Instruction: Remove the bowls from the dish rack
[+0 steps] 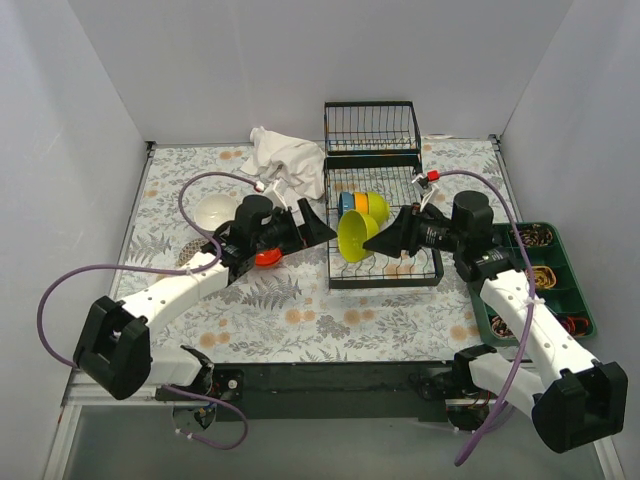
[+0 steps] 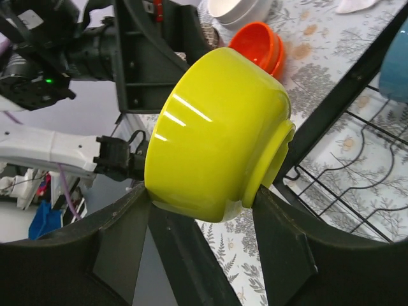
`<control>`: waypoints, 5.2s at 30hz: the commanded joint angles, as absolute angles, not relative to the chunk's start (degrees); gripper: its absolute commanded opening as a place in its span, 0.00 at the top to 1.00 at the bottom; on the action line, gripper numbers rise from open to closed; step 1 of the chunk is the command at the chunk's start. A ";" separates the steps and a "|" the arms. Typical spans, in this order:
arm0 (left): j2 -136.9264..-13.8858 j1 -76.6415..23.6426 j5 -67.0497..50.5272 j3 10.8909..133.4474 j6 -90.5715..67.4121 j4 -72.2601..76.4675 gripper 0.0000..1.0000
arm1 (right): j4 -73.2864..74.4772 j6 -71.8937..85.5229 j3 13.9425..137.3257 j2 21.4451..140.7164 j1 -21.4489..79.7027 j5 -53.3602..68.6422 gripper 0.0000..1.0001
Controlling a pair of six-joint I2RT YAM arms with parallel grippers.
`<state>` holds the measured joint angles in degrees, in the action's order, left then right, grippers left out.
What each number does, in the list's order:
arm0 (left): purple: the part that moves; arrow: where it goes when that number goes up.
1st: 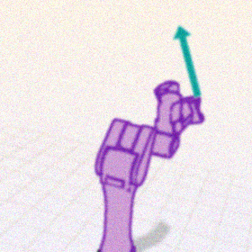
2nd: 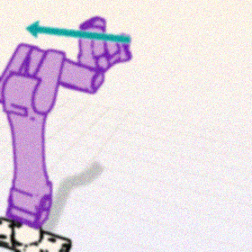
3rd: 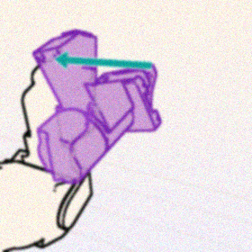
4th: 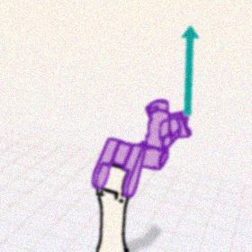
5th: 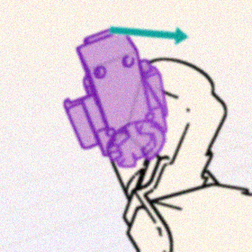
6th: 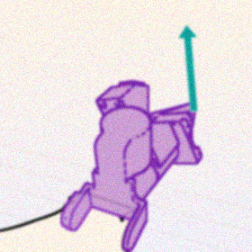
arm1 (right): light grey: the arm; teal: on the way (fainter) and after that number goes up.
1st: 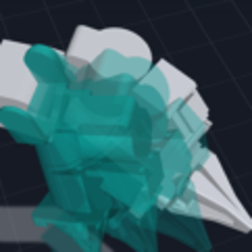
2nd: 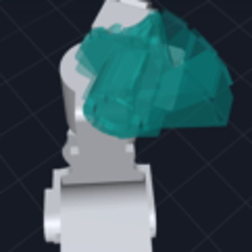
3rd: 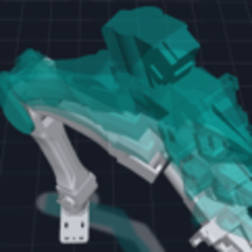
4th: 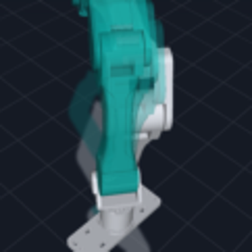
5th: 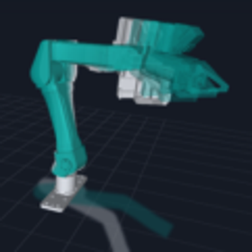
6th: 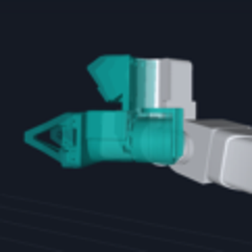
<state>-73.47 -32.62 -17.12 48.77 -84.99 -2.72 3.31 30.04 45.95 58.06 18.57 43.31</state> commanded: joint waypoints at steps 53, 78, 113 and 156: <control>-69.33 -39.46 17.40 42.63 -84.29 -34.98 1.00 | 12.39 15.73 47.81 63.01 22.15 14.24 0.01; -62.41 -38.67 18.01 42.54 -84.55 -36.56 0.14 | 3.96 14.59 58.70 82.87 22.15 3.53 0.01; -53.17 -38.67 19.42 43.68 -81.65 -38.15 0.02 | 7.82 6.86 66.45 96.59 19.60 4.40 0.10; -50.62 -38.67 16.61 42.28 -82.79 -37.00 0.02 | 7.74 6.15 67.24 94.22 19.51 7.21 0.91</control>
